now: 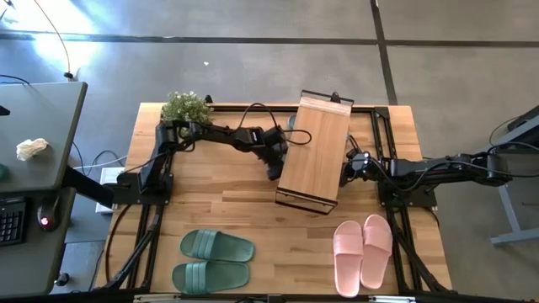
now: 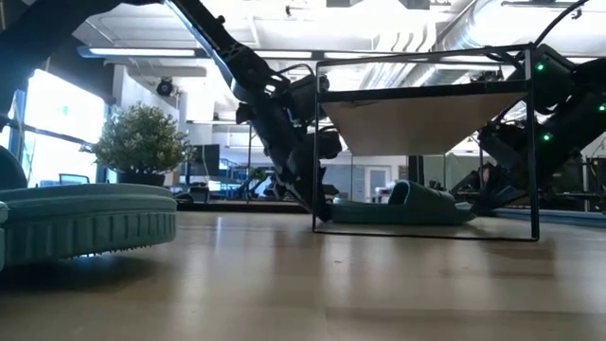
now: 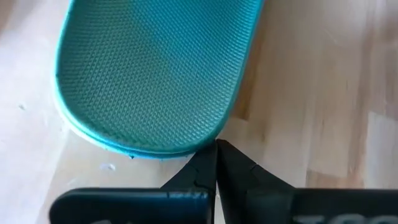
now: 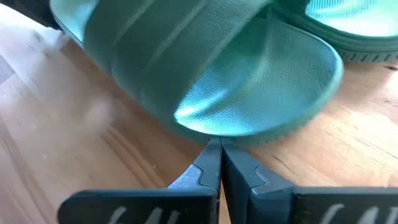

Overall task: Pick and place slides into the shelf
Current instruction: Adjust the green slides under the shelf

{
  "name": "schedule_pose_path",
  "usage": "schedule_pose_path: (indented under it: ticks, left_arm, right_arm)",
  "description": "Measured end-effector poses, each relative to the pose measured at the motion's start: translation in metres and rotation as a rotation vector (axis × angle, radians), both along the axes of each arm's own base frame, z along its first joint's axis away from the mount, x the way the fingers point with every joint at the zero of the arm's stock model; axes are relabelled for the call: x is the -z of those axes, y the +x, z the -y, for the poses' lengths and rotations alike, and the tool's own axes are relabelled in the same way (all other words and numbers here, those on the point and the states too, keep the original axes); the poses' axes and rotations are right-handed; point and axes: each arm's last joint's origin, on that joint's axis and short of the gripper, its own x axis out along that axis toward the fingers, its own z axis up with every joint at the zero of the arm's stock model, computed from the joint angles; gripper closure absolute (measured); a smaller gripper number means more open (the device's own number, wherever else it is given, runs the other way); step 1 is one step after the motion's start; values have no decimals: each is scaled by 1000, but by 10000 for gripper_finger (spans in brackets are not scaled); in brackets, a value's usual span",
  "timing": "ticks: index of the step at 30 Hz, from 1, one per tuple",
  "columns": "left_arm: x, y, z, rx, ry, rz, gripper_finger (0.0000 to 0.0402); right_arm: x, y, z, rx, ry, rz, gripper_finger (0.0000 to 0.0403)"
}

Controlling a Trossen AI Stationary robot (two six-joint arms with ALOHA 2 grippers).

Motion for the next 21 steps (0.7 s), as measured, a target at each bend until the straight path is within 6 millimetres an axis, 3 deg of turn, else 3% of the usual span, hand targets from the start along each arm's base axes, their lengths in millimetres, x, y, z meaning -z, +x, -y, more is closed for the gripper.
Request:
schedule_pose_path:
  ticks: [21]
  left_arm:
    - [0,6,-10,-192,49,65,402]
  right_arm:
    - [-1,0,1,34,-44,-4,403]
